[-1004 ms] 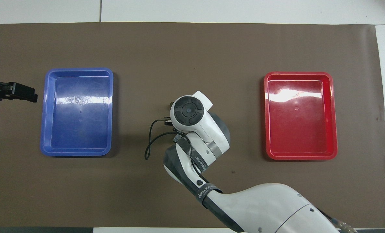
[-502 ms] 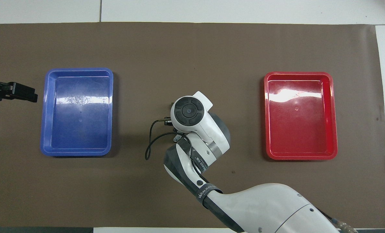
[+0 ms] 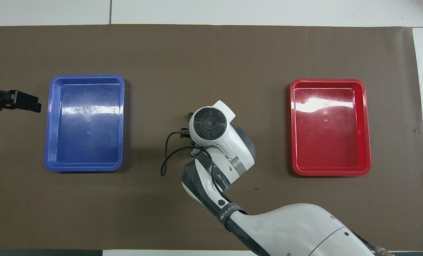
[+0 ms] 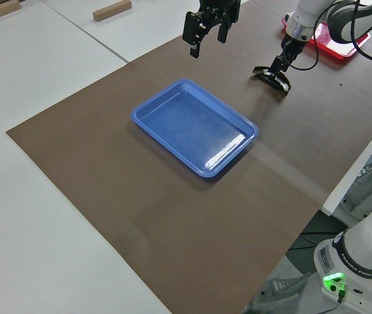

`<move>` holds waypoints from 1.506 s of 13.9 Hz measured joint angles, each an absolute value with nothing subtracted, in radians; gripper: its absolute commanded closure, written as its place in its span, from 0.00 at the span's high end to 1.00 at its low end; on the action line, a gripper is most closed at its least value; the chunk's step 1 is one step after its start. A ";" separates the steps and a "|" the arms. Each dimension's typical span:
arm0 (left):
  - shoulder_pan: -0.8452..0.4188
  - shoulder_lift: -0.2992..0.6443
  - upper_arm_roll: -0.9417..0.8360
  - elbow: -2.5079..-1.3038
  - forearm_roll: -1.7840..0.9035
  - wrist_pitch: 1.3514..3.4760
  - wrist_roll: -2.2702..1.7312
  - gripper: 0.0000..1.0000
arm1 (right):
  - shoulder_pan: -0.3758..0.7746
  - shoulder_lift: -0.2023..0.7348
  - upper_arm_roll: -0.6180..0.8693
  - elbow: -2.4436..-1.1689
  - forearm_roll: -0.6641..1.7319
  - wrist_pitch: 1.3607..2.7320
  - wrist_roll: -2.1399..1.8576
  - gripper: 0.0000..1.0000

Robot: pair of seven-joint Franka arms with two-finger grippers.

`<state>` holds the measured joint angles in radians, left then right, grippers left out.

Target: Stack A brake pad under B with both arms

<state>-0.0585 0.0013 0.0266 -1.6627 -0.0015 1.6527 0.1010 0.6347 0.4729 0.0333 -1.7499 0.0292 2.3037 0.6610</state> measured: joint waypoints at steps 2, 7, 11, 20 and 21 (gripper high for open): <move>-0.059 0.001 0.027 -1.663 -0.002 1.653 0.101 1.00 | 0.609 0.416 0.015 -1.744 0.022 2.269 0.661 1.00; -0.059 0.001 0.027 -1.663 -0.002 1.653 0.101 1.00 | 0.362 0.194 0.009 -1.739 -0.039 2.090 0.500 1.00; -0.059 0.001 0.027 -1.663 -0.002 1.653 0.101 1.00 | 0.190 0.072 0.006 -1.736 -0.040 1.978 0.290 1.00; -0.059 0.001 0.027 -1.663 -0.002 1.653 0.101 1.00 | 0.021 -0.025 0.006 -1.616 -0.037 1.513 0.144 1.00; -0.059 0.001 0.027 -1.663 -0.002 1.653 0.101 1.00 | 0.021 -0.030 0.008 -1.623 -0.030 1.507 0.144 1.00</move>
